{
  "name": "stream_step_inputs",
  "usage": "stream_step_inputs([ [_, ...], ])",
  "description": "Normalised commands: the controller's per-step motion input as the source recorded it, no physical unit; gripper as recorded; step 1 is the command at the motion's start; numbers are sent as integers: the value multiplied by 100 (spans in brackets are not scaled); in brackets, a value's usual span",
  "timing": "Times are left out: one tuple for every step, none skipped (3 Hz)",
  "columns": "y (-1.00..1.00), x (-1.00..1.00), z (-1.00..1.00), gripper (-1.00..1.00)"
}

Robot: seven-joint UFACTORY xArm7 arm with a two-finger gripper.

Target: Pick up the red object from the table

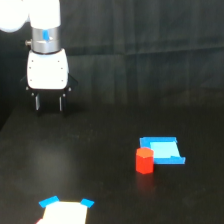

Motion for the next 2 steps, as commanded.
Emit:
stream_step_inputs([
  [-100,100,-8,98],
  [-82,100,-16,98],
])
